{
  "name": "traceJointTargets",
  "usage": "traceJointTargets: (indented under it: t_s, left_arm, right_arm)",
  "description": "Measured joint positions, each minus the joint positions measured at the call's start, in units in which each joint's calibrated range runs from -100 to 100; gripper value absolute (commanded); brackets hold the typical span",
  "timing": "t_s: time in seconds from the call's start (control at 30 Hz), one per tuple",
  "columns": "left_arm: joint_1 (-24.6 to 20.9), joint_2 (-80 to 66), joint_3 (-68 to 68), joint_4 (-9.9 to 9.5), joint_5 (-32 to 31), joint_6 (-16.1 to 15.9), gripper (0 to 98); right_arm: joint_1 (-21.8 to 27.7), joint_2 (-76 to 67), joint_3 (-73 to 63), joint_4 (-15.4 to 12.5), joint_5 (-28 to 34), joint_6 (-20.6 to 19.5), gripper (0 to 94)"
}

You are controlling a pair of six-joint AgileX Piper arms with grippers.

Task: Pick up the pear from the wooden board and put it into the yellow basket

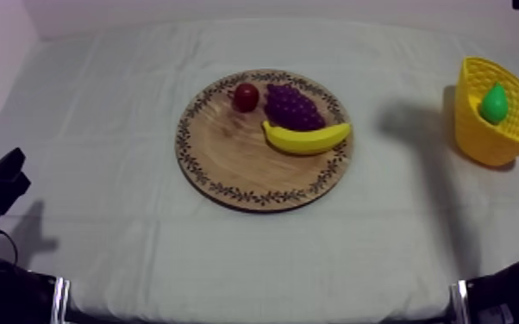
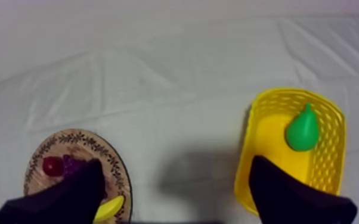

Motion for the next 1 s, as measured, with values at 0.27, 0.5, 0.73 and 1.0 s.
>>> traceJointTargets:
  t_s: [0.27,0.5,0.73,1.0]
  left_arm:
    - [0.0,0.0,0.0,0.0,0.0,0.0,0.1]
    - [0.0,0.0,0.0,0.0,0.0,0.0,0.1]
    - [0.0,0.0,0.0,0.0,0.0,0.0,0.1]
    - [0.0,0.0,0.0,0.0,0.0,0.0,0.1]
  right_arm:
    - [-1.3,-9.3,8.3,1.7,-2.8,-0.5,61.0]
    - [-2.1,-19.2,18.0,2.7,-6.8,-1.1,48.3]
    - [-0.1,-31.2,29.2,4.0,-9.9,-1.4,34.8]
    - [0.5,-44.9,43.9,5.8,-15.0,-1.3,20.5]
